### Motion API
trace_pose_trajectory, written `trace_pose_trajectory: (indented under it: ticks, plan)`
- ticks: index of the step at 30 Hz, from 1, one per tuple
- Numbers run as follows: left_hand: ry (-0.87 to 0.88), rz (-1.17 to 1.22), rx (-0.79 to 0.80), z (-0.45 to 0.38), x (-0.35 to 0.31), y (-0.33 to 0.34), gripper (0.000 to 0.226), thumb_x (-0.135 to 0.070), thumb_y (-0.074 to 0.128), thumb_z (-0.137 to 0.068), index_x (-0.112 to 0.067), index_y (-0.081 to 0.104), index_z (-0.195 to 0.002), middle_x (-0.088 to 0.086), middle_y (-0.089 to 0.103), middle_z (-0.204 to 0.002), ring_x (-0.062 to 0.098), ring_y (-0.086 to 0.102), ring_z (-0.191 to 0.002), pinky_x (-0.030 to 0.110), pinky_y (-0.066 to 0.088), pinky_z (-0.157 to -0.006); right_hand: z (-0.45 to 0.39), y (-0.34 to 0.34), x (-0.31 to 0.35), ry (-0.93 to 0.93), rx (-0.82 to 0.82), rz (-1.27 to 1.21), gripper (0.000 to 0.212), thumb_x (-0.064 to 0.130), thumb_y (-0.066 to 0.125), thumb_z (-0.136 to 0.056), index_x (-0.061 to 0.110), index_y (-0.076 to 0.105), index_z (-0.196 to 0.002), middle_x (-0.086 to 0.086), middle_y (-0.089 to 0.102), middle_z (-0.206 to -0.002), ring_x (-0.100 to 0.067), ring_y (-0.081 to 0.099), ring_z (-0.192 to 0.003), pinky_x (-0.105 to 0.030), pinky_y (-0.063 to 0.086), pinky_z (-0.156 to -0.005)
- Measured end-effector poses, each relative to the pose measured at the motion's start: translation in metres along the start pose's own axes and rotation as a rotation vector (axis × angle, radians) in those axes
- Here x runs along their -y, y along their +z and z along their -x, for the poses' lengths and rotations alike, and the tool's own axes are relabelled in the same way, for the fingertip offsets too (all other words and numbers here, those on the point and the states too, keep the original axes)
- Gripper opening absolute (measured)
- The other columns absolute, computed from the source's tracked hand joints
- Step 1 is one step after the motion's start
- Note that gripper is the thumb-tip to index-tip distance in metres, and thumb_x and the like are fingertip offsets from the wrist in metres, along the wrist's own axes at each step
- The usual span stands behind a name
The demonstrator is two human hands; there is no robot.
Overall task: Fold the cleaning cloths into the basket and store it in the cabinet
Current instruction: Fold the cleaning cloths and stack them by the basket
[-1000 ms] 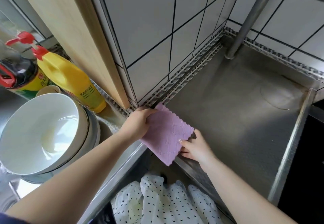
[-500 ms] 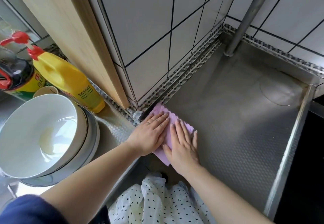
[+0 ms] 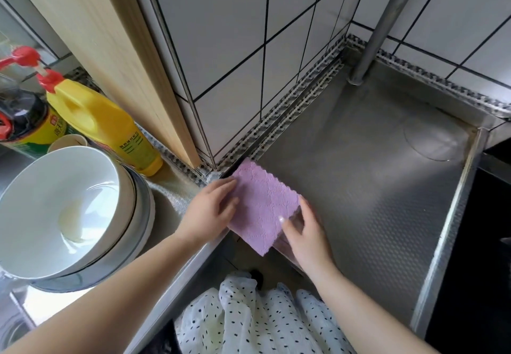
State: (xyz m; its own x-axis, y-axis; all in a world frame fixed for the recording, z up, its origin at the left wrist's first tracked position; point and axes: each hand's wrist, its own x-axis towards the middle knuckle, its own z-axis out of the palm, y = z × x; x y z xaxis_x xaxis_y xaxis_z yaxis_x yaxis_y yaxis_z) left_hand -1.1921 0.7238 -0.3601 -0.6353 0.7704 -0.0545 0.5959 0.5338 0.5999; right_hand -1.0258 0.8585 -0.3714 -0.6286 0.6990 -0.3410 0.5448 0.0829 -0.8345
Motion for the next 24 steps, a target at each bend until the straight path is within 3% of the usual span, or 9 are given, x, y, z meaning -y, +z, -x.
trace_pose_trajectory:
  ticks: [2, 4, 8, 10, 14, 17, 20, 22, 24]
  plan:
    - [-0.239, 0.179, -0.007, 0.008, -0.001, -0.009, 0.037, -0.028, 0.049, -0.096, -0.021, 0.054, -0.132, -0.005, 0.055, -0.131, 0.010, 0.052, -0.116, 0.030, 0.042, -0.101, 0.006, -0.004, -0.001, 0.249, -0.015, -0.333, 0.061, 0.029, 0.061, -0.090, 0.019, 0.034, -0.144, 0.000, 0.043, -0.143, -0.010, 0.044, -0.125, -0.025, 0.033, -0.105]
    - [-0.431, 0.347, -0.014, 0.007, -0.001, -0.013, 0.034, -0.027, 0.049, -0.096, -0.021, 0.056, -0.129, -0.003, 0.057, -0.128, 0.010, 0.052, -0.109, 0.025, 0.040, -0.095, 0.009, -0.005, 0.000, 0.409, 0.003, -0.509, 0.059, 0.027, 0.061, -0.090, 0.016, 0.036, -0.142, 0.001, 0.048, -0.132, -0.013, 0.051, -0.114, -0.031, 0.039, -0.103]
    - [-0.615, 0.429, 0.095, -0.004, 0.007, -0.014, 0.037, -0.034, 0.051, -0.095, -0.018, 0.056, -0.128, 0.003, 0.056, -0.131, 0.018, 0.054, -0.113, 0.036, 0.042, -0.104, 0.007, 0.004, 0.000, 0.536, 0.083, -0.694, 0.042, 0.023, 0.061, -0.091, 0.016, 0.048, -0.130, -0.001, 0.057, -0.128, -0.014, 0.057, -0.111, -0.034, 0.044, -0.096]
    - [-0.646, 0.404, 0.140, -0.011, 0.007, -0.015, 0.042, -0.040, 0.052, -0.093, -0.017, 0.056, -0.128, 0.004, 0.057, -0.130, 0.022, 0.055, -0.114, 0.041, 0.043, -0.104, 0.004, 0.006, 0.003, 0.553, 0.105, -0.739, 0.026, 0.021, 0.060, -0.091, 0.014, 0.058, -0.117, -0.002, 0.065, -0.120, -0.013, 0.060, -0.108, -0.032, 0.044, -0.092]
    - [-0.668, 0.326, 0.257, -0.020, 0.002, -0.016, 0.051, -0.052, 0.052, -0.089, -0.016, 0.059, -0.124, -0.001, 0.061, -0.112, 0.019, 0.058, -0.102, 0.029, 0.044, -0.092, -0.002, 0.008, 0.011, 0.580, 0.079, -0.712, 0.002, 0.015, 0.060, -0.091, 0.014, 0.062, -0.091, -0.002, 0.069, -0.098, -0.013, 0.062, -0.091, -0.032, 0.043, -0.093]
    - [-0.685, 0.377, 0.293, -0.024, 0.000, -0.016, 0.051, -0.059, 0.056, -0.083, -0.018, 0.063, -0.113, -0.004, 0.065, -0.098, 0.016, 0.062, -0.093, 0.028, 0.045, -0.087, -0.005, 0.006, 0.015, 0.564, 0.047, -0.669, 0.008, 0.017, 0.064, -0.088, 0.010, 0.062, -0.090, -0.007, 0.070, -0.096, -0.018, 0.065, -0.085, -0.031, 0.052, -0.075]
    - [-0.655, 0.483, 0.324, -0.023, -0.004, -0.015, 0.052, -0.058, 0.061, -0.079, -0.017, 0.065, -0.111, -0.003, 0.066, -0.101, 0.015, 0.062, -0.095, 0.030, 0.045, -0.091, -0.003, -0.001, 0.016, 0.552, -0.023, -0.721, 0.011, 0.019, 0.064, -0.088, 0.010, 0.060, -0.092, -0.004, 0.068, -0.088, -0.016, 0.064, -0.075, -0.027, 0.052, -0.058]
    - [-0.638, 0.597, 0.359, -0.020, -0.009, -0.016, 0.055, -0.057, 0.065, -0.072, -0.016, 0.064, -0.109, 0.003, 0.066, -0.107, 0.019, 0.063, -0.099, 0.035, 0.046, -0.099, 0.003, -0.008, 0.014, 0.541, -0.044, -0.757, 0.014, 0.021, 0.064, -0.088, 0.012, 0.058, -0.098, -0.004, 0.068, -0.091, -0.017, 0.065, -0.077, -0.029, 0.054, -0.059]
    - [-0.630, 0.752, 0.422, -0.018, -0.019, -0.014, 0.059, -0.050, 0.069, -0.066, -0.009, 0.062, -0.107, 0.011, 0.066, -0.108, 0.022, 0.064, -0.098, 0.040, 0.048, -0.099, 0.012, -0.016, 0.008, 0.526, -0.059, -0.783, 0.018, 0.022, 0.065, -0.087, 0.015, 0.058, -0.102, -0.006, 0.069, -0.101, -0.020, 0.067, -0.087, -0.038, 0.057, -0.074]
